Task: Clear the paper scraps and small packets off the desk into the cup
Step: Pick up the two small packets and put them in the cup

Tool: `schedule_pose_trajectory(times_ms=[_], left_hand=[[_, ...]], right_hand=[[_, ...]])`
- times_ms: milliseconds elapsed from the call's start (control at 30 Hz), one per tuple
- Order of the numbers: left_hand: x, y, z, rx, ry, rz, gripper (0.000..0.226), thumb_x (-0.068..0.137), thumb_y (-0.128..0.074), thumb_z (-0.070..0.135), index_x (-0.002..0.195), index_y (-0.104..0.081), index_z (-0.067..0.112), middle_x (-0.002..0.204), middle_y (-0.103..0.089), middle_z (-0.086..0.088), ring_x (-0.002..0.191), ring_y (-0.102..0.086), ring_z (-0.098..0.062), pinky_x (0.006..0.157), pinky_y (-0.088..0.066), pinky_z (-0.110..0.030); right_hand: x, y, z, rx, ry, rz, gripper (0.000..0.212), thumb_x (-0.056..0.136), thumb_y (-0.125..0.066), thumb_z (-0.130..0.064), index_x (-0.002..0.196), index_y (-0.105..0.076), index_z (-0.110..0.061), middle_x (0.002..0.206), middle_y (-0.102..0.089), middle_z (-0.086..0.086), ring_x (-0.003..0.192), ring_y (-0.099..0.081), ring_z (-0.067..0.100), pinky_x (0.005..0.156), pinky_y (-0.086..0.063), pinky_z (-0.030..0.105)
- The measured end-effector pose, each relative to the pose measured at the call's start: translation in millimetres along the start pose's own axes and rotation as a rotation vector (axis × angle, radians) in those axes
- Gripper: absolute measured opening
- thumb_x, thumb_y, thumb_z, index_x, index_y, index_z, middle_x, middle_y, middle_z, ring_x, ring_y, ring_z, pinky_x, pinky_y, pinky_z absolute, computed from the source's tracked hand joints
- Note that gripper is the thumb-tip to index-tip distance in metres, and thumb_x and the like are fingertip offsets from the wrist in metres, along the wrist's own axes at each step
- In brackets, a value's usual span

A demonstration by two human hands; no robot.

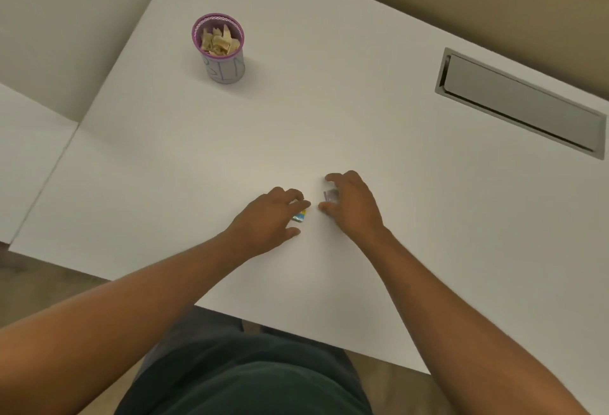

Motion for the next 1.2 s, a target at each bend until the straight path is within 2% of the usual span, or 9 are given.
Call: schedule_pose_trajectory(times_ms=[100,200,367,467,600,767,867,1000,1200], left_hand=[[6,-6,3,0.089,-0.062,0.049,0.037,0.094,-0.068,0.025,0.13,-0.065,0.019,0.121,-0.067,0.001,0.1,-0.062,-0.029,0.073,-0.056,-0.043],[8,8,-4,0.022,0.005,0.126,0.029,0.1,-0.06,0.028,0.128,-0.067,0.021,0.115,-0.068,0.002,0.104,-0.062,-0.025,0.075,-0.055,-0.039],[23,116,-57,-0.087,0.202,0.582,0.023,0.099,-0.062,0.032,0.119,-0.07,0.024,0.11,-0.074,0.005,0.094,-0.071,-0.017,0.08,-0.052,-0.026],[41,192,-102,-0.072,0.326,0.748,0.022,0.097,-0.06,0.034,0.115,-0.069,0.026,0.111,-0.076,0.004,0.093,-0.072,-0.021,0.082,-0.056,-0.033],[74,251,-144,0.072,0.39,0.711,0.02,0.096,-0.054,0.032,0.109,-0.067,0.025,0.106,-0.076,0.002,0.095,-0.067,-0.025,0.083,-0.046,-0.036],[95,249,-178,0.217,0.439,0.524,0.022,0.092,-0.058,0.034,0.099,-0.075,0.021,0.094,-0.071,-0.011,0.112,-0.056,-0.032,0.084,-0.041,-0.044],[91,233,-189,0.261,0.418,0.418,0.025,0.096,-0.054,0.037,0.094,-0.074,0.021,0.101,-0.072,-0.003,0.115,-0.05,-0.033,0.078,-0.04,-0.043],[65,234,-192,0.191,0.304,0.532,0.035,0.102,-0.047,0.037,0.125,-0.069,0.023,0.139,-0.062,0.0,0.124,-0.049,-0.035,0.092,-0.05,-0.049],[10,221,-179,0.014,0.202,0.797,0.031,0.1,-0.056,0.016,0.129,-0.067,0.013,0.131,-0.062,-0.009,0.119,-0.056,-0.031,0.098,-0.048,-0.037]], right_hand=[[-4,-6,1,-0.018,0.041,0.05,0.022,0.082,-0.069,-0.013,0.104,-0.065,-0.017,0.103,-0.056,0.004,0.088,-0.062,0.023,0.077,-0.054,0.035],[-7,-6,0,0.015,0.05,0.093,0.007,0.082,-0.066,-0.012,0.085,-0.064,-0.018,0.095,-0.058,0.001,0.082,-0.059,0.019,0.073,-0.052,0.032],[-14,-6,-2,0.206,0.067,0.166,0.013,0.085,-0.071,-0.015,0.097,-0.071,-0.021,0.095,-0.063,-0.007,0.087,-0.061,0.012,0.082,-0.051,0.026],[-19,-18,-4,0.263,0.044,0.137,0.021,0.086,-0.073,-0.018,0.106,-0.072,-0.023,0.102,-0.066,-0.007,0.087,-0.061,0.004,0.081,-0.047,0.012],[-26,-31,-14,0.36,0.026,0.124,0.029,0.084,-0.076,-0.012,0.112,-0.071,-0.02,0.108,-0.067,-0.008,0.093,-0.063,-0.003,0.077,-0.044,0.0],[-29,-24,-42,0.561,0.03,0.154,0.029,0.082,-0.077,-0.007,0.104,-0.072,-0.025,0.106,-0.067,-0.01,0.092,-0.069,0.01,0.074,-0.06,0.022],[-15,2,-76,0.636,0.063,0.21,0.026,0.082,-0.077,-0.005,0.102,-0.072,-0.022,0.108,-0.066,-0.006,0.089,-0.069,0.006,0.067,-0.054,0.013],[28,49,-142,0.689,0.17,0.313,0.025,0.08,-0.079,-0.004,0.101,-0.071,-0.015,0.109,-0.066,0.0,0.091,-0.069,0.01,0.062,-0.048,0.004],[119,82,-235,0.582,0.38,0.476,0.025,0.079,-0.081,-0.008,0.099,-0.067,-0.014,0.108,-0.063,0.003,0.091,-0.07,0.013,0.068,-0.058,0.017]])
Point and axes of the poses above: each hand's wrist, its own x-axis towards the middle knuckle, its own y-axis out of the back of the hand, z = x × y, the point moved 6 cm from there along x, towards the middle knuckle
